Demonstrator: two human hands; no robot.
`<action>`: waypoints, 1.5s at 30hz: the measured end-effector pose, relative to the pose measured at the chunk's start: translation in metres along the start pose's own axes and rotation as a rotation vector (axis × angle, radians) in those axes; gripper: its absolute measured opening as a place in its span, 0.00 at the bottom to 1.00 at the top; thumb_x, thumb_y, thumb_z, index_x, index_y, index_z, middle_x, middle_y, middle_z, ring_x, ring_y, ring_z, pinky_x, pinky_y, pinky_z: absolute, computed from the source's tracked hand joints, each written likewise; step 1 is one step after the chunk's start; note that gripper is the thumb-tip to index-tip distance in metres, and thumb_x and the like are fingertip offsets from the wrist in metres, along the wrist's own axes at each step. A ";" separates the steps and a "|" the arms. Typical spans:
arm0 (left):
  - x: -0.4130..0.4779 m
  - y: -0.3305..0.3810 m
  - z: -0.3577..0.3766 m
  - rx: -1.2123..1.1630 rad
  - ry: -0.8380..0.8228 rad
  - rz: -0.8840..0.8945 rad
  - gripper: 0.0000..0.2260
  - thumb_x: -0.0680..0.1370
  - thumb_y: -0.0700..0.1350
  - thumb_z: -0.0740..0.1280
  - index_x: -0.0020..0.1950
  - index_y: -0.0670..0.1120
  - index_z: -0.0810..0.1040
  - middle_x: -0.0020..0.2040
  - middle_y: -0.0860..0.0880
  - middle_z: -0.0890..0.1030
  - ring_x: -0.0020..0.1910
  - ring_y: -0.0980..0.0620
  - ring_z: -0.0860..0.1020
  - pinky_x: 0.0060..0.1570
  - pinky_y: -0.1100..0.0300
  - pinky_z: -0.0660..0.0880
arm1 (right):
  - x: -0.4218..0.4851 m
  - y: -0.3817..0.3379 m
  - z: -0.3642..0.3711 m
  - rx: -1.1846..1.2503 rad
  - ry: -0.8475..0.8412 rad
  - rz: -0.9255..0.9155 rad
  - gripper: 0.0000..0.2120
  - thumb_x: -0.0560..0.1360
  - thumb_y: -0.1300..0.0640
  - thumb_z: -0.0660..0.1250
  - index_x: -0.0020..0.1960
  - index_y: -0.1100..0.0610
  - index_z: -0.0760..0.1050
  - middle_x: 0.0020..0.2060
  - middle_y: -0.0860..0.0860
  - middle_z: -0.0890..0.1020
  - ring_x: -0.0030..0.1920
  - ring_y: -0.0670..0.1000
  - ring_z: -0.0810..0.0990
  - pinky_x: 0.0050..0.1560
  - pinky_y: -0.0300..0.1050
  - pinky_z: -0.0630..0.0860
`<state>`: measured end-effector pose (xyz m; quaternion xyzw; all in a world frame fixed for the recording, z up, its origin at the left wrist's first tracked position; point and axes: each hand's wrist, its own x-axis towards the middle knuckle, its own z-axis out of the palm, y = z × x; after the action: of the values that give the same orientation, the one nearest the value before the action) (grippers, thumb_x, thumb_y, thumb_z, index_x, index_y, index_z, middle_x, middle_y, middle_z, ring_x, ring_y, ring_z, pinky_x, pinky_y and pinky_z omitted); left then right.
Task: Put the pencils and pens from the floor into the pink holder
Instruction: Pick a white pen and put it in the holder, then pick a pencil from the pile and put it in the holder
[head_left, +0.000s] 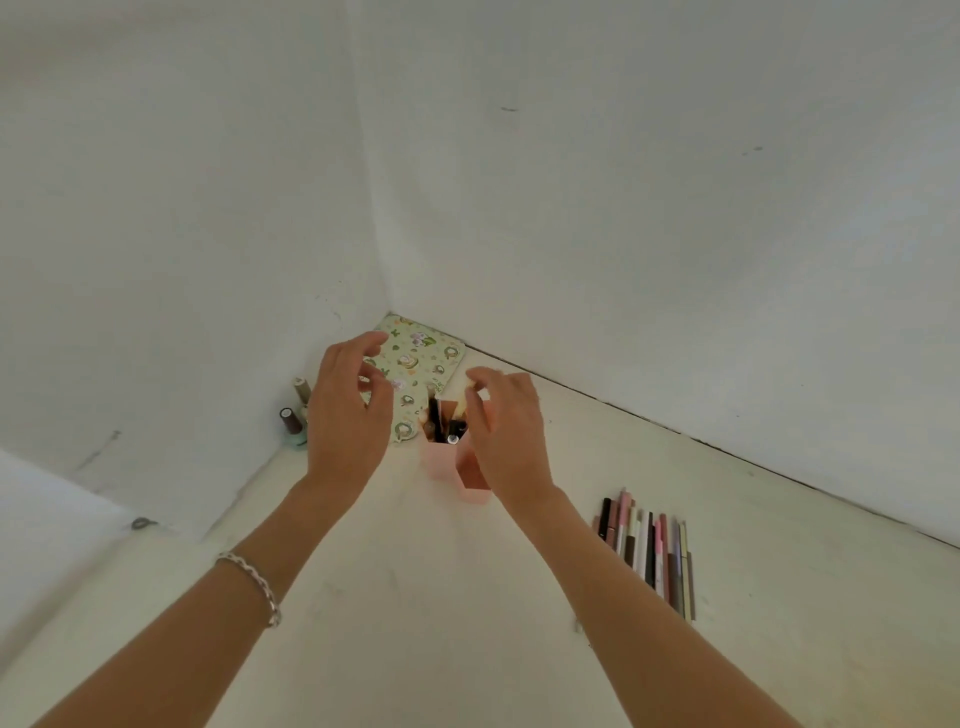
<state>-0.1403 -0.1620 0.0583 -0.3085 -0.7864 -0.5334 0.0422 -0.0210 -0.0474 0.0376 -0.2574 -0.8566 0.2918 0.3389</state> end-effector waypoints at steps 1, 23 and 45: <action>-0.002 0.002 0.002 -0.007 -0.005 -0.008 0.18 0.77 0.34 0.61 0.62 0.50 0.76 0.55 0.54 0.76 0.46 0.60 0.77 0.46 0.66 0.74 | -0.004 0.003 0.003 -0.085 -0.045 -0.054 0.08 0.76 0.64 0.66 0.52 0.58 0.81 0.49 0.51 0.82 0.53 0.53 0.74 0.55 0.49 0.73; -0.145 0.046 0.197 0.521 -0.974 -0.301 0.08 0.79 0.46 0.63 0.56 0.44 0.75 0.53 0.46 0.80 0.51 0.47 0.79 0.48 0.56 0.76 | -0.063 0.122 -0.157 0.052 0.329 0.587 0.18 0.73 0.70 0.59 0.46 0.48 0.77 0.43 0.38 0.80 0.44 0.40 0.78 0.46 0.30 0.71; -0.066 0.078 0.148 0.182 -0.604 -0.183 0.10 0.75 0.41 0.68 0.54 0.49 0.72 0.38 0.55 0.78 0.36 0.57 0.79 0.38 0.57 0.79 | -0.062 0.134 -0.080 -0.827 -0.542 0.424 0.07 0.76 0.56 0.60 0.40 0.56 0.72 0.51 0.54 0.75 0.54 0.55 0.70 0.55 0.47 0.65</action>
<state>-0.0073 -0.0446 0.0322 -0.3761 -0.8323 -0.3467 -0.2136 0.1094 0.0321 -0.0311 -0.4521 -0.8861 0.0479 -0.0904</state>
